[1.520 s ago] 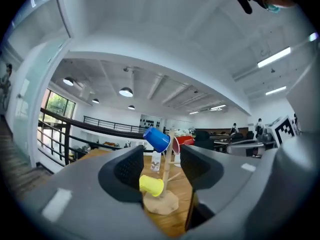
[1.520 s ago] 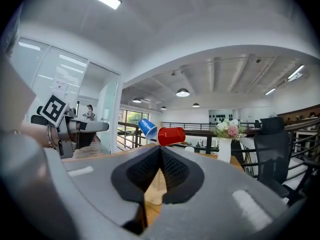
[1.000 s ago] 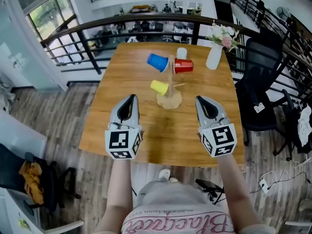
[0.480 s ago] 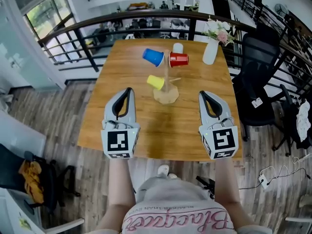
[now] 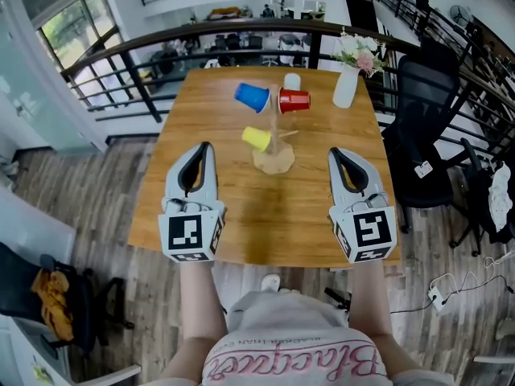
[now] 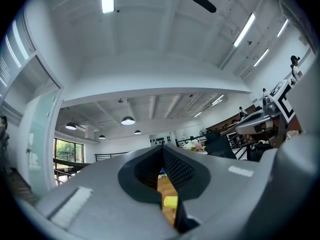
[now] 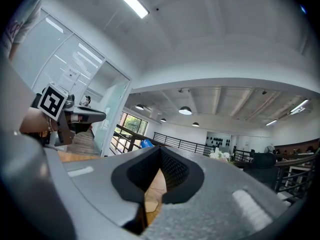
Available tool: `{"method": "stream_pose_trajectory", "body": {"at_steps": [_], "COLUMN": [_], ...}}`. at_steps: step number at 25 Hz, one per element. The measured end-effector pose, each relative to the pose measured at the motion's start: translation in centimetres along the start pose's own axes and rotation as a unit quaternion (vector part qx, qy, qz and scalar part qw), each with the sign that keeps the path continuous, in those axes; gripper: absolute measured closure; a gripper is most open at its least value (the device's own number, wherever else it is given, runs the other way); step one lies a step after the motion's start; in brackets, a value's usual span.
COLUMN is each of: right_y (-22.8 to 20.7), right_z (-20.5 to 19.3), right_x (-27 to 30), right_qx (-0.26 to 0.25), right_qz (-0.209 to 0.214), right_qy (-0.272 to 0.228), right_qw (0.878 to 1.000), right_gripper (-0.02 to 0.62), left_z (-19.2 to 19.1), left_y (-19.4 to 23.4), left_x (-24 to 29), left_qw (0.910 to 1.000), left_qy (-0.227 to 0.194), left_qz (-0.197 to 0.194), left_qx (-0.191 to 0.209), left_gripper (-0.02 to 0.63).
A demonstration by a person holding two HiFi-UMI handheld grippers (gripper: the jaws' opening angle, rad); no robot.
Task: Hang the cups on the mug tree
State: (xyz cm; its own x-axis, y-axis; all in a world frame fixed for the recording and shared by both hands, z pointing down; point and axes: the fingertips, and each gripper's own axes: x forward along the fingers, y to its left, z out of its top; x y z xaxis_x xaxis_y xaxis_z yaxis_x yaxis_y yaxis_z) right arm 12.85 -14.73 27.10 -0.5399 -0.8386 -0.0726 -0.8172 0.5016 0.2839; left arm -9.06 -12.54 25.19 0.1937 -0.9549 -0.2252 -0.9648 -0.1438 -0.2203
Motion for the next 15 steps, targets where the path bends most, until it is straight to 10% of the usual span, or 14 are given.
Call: {"method": "stream_pose_trajectory", "body": {"at_steps": [15], "right_y": [-0.9], "right_z": [-0.14], "right_x": [0.91], "right_qx": [0.004], "right_qz": [-0.007], "right_qy": [0.0], "right_qw": [1.0], "right_gripper": [0.595], "left_z": [0.36], "left_y": [-0.15], "left_x": [0.83], "left_qw": [0.9996], "left_qy": [-0.013], "left_qz": [-0.023], "left_qx": [0.003], "left_gripper": [0.589]}}
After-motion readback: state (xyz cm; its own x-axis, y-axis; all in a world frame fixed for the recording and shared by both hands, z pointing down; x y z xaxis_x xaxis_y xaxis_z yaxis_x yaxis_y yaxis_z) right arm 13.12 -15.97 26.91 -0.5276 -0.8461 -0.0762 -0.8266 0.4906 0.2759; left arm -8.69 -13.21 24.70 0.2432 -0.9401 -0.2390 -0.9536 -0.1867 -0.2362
